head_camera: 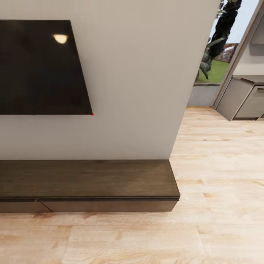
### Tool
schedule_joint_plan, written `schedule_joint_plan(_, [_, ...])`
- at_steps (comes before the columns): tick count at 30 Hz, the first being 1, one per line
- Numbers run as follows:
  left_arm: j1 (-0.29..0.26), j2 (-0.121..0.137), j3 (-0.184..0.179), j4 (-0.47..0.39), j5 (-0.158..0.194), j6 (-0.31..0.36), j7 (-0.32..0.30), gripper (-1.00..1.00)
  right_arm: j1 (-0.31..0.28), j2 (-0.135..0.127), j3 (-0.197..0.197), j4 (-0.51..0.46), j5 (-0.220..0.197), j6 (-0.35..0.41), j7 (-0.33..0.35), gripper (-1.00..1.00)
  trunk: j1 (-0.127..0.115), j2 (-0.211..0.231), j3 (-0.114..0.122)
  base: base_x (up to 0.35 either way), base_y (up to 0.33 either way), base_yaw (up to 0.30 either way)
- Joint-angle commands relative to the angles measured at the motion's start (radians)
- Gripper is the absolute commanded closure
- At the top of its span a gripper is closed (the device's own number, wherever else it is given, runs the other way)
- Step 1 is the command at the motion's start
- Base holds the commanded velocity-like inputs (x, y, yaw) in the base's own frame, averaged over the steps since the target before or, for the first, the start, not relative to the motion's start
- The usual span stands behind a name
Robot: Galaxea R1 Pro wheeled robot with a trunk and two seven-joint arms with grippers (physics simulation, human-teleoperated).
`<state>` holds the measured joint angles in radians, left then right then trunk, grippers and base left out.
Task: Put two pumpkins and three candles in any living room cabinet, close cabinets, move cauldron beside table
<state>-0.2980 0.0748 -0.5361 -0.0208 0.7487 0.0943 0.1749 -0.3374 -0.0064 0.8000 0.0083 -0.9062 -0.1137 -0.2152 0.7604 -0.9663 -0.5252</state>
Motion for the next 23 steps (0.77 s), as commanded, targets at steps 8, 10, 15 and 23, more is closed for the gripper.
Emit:
schedule_joint_plan(8, [0.027, 0.018, -0.007, -0.002, 0.011, 0.001, 0.011, -1.0, 0.001, 0.0, 0.01, 0.001, -0.004, -0.004, -0.001, -1.0, 0.0, -0.001, -0.001, 0.0, 0.0, 0.0])
schedule_joint_plan(10, [0.029, 0.016, -0.007, -0.002, 0.013, 0.001, 0.009, -1.0, 0.001, 0.0, 0.01, 0.001, -0.006, -0.004, -0.001, -1.0, 0.0, -0.001, -0.001, 0.0, 0.0, 0.0])
schedule_joint_plan(15, [0.031, 0.01, -0.005, -0.002, 0.016, 0.001, 0.007, -1.0, 0.001, 0.002, 0.01, 0.0, -0.006, -0.004, -0.001, -1.0, 0.0, -0.001, -0.001, 0.0, 0.0, 0.0])
schedule_joint_plan(23, [0.031, 0.01, -0.004, -0.002, 0.017, 0.001, 0.006, -1.0, 0.001, 0.0, 0.01, 0.001, -0.006, -0.004, -0.001, -1.0, 0.0, -0.001, -0.001, 0.0, 0.0, 0.0])
